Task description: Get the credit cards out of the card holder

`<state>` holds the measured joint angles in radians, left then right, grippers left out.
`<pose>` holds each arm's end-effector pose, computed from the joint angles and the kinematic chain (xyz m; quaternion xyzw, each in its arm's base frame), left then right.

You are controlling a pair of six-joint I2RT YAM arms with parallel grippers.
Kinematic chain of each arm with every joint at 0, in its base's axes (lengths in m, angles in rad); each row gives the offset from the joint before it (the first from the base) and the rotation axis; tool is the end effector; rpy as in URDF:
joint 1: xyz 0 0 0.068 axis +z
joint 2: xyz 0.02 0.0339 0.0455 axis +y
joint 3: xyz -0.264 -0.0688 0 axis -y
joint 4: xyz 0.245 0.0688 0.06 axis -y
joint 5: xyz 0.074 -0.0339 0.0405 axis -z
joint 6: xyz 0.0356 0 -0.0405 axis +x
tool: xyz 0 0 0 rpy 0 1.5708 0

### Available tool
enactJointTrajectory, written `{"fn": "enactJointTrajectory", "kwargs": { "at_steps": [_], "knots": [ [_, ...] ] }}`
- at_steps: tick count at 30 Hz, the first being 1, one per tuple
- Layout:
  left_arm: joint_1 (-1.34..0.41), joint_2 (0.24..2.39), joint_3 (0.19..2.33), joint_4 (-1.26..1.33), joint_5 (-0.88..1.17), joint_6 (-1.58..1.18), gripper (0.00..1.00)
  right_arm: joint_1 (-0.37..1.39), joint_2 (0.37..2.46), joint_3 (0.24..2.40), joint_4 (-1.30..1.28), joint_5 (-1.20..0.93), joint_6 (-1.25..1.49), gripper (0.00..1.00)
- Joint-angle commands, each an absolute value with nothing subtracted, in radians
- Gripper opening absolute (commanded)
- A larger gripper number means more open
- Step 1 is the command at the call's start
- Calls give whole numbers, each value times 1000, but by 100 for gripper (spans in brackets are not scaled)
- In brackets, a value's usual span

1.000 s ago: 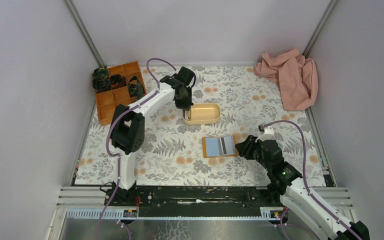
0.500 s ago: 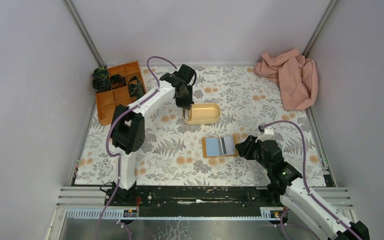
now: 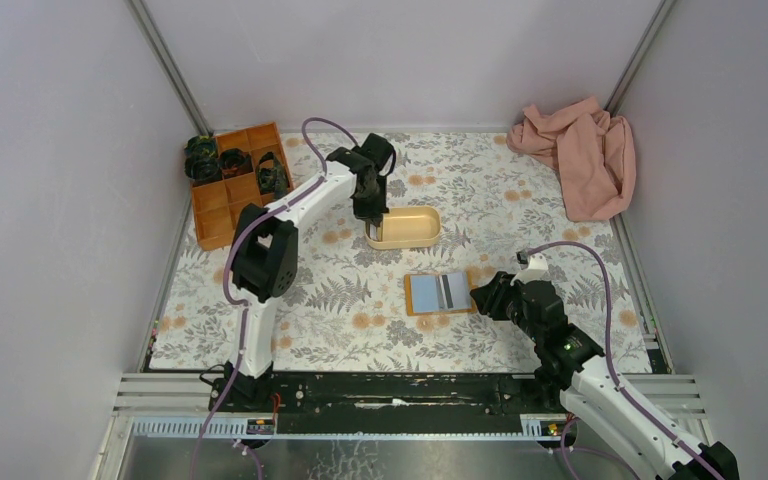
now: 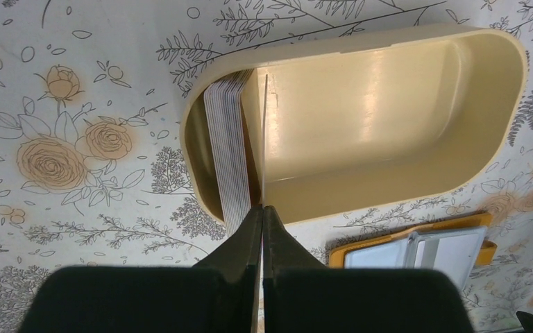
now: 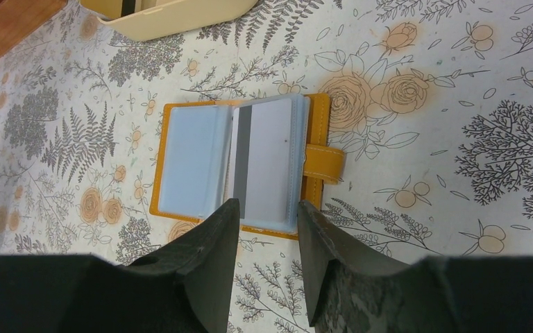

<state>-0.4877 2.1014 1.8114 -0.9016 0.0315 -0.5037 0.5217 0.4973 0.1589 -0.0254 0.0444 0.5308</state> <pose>0.3936 -0.2100 0.2268 -0.0049 0.9820 -0.1032 0.1584 0.1234 0.0691 0.1757 0.0163 0.8231 0.2692 0.4998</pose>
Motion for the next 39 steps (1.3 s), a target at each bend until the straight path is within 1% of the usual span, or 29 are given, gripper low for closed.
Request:
{"fn": "enactJointTrajectory", "kwargs": {
  "at_steps": [1, 23, 27, 39],
  "knots": [
    [-482, 2120, 1849, -928, 55, -483, 0, 524, 500, 164, 15, 65, 523, 43],
    [-482, 2146, 1840, -930, 1, -486, 0, 525, 508, 163, 26, 57, 521, 43],
    [-481, 2147, 1840, -930, -7, -487, 4, 524, 508, 162, 25, 57, 522, 43],
    [-480, 2133, 1849, -937, 0, -491, 7, 523, 507, 161, 26, 52, 521, 43]
  ]
}}
